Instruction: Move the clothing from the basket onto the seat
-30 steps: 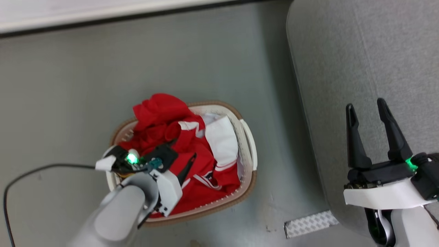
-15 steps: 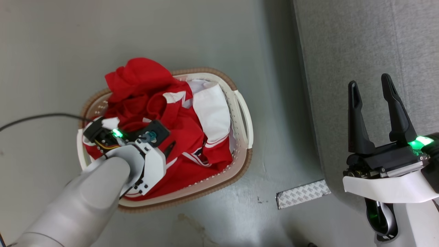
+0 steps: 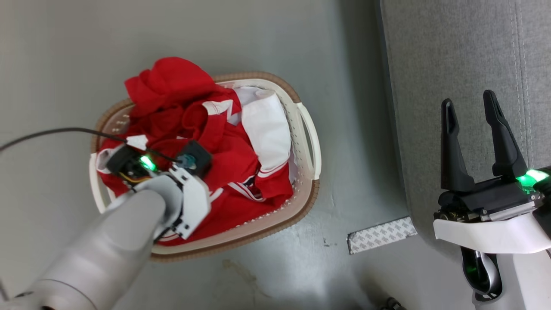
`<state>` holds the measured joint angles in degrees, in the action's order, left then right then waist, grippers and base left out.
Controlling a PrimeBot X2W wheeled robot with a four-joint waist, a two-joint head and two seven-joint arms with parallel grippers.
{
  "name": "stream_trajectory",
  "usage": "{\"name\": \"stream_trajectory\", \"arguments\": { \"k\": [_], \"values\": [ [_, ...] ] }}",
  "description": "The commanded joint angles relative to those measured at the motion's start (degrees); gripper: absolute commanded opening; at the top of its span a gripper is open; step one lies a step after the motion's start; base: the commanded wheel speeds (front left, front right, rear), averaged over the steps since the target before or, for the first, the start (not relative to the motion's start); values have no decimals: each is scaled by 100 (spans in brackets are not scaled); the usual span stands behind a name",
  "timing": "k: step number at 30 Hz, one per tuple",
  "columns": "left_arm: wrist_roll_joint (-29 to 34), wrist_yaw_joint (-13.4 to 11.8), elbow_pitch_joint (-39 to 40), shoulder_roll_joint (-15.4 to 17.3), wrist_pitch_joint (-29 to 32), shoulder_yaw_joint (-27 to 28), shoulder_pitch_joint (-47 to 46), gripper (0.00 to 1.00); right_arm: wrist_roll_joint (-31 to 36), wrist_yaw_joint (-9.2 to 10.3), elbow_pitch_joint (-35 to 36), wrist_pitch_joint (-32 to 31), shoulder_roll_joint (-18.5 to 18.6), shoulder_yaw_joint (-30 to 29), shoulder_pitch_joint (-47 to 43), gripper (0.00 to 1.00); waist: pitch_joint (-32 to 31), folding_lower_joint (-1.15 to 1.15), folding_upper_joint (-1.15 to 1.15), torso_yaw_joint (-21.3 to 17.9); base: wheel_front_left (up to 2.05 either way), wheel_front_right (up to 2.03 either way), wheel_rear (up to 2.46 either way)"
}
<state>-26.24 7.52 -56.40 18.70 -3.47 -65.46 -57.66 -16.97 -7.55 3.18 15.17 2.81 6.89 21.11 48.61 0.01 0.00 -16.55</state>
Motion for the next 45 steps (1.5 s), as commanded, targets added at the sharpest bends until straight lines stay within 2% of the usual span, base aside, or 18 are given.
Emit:
{"name": "stream_trajectory", "arguments": {
  "k": [1, 6, 12, 13, 20, 24, 33, 38, 45],
  "values": [
    [-184, -13, -55, -73, -103, -57, 100, 0, 37, 12, -54, -3, 15, -44, 61, 100, -157, -1, 0, 93, 0, 0, 0],
    [-620, -13, -52, -263, -574, 76, 276, 0, 69, 12, -148, -2, 17, -96, 22, 100, -693, -1, 0, 301, 0, 0, 0],
    [-941, -44, 123, -411, -1060, 327, 621, 0, 130, 12, -368, -2, 18, -206, -218, 100, -1669, -1, 0, 589, 0, 0, 0],
    [-941, -44, 123, -411, -1060, 327, 621, 0, 130, 12, -368, -2, 18, -206, -218, 100, -1669, -1, 0, 589, 0, 0, 0],
    [-1163, -229, 790, -327, -1169, 638, 1182, 0, 233, 12, -647, -2, 18, -376, -703, 100, -2864, -1, 0, 813, 0, 0, 0],
    [-1235, -471, 1461, -182, -1174, 862, 1511, 0, 265, 12, -771, -2, 18, -497, -995, 100, -3396, -1, 0, 893, 0, 0, 0],
    [-1284, -1111, 3227, 373, -1172, 1335, 2398, 0, 352, 12, -927, -3, 20, -609, -1494, 100, -4197, -1, 0, 958, 0, 0, 0],
    [-1362, -1472, 4005, 630, -1170, 1534, 2773, 0, 439, 12, -972, -3, 17, -664, -1718, 100, -4535, -1, 0, 969, 0, 0, 0],
    [-1484, -1802, 4831, 953, -1051, 1688, 3088, 0, 535, 12, -989, -3, 18, -712, -1900, 100, -4803, -1, 0, 913, 0, 0, 0]
  ]
}}
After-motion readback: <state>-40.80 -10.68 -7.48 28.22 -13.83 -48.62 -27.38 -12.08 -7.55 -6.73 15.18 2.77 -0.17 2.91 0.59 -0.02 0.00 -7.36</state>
